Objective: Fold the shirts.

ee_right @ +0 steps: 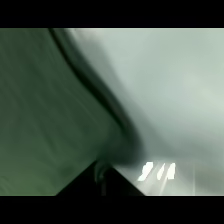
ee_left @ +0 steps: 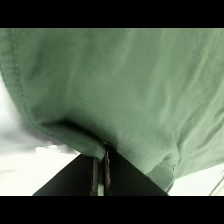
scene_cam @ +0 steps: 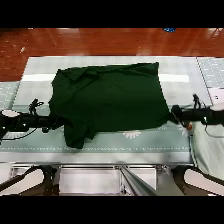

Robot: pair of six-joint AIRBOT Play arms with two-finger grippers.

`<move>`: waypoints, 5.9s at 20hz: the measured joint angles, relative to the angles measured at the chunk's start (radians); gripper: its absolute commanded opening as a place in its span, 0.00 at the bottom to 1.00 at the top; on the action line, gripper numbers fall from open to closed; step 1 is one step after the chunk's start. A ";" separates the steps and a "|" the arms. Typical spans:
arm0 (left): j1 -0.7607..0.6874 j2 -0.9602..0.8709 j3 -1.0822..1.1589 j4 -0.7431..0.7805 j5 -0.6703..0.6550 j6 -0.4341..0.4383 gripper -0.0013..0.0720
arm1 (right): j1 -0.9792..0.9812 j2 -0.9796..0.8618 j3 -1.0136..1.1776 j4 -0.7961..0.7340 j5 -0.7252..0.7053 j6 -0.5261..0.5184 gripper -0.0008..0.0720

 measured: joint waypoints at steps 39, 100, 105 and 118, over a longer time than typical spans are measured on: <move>-0.283 0.539 0.901 0.735 -0.304 -0.375 0.05 | 0.123 0.492 0.923 -0.432 0.462 0.151 0.05; -0.085 0.348 -0.266 -0.007 0.001 -0.152 0.31 | -0.128 0.190 -0.031 -0.087 0.086 -0.060 0.58; -0.202 0.290 -0.237 0.003 0.091 -0.159 0.05 | -0.216 0.195 -0.031 -0.128 0.129 -0.042 0.58; -0.230 0.270 -0.162 0.005 0.086 -0.132 0.05 | -0.193 0.084 -0.101 -0.138 0.109 0.023 0.57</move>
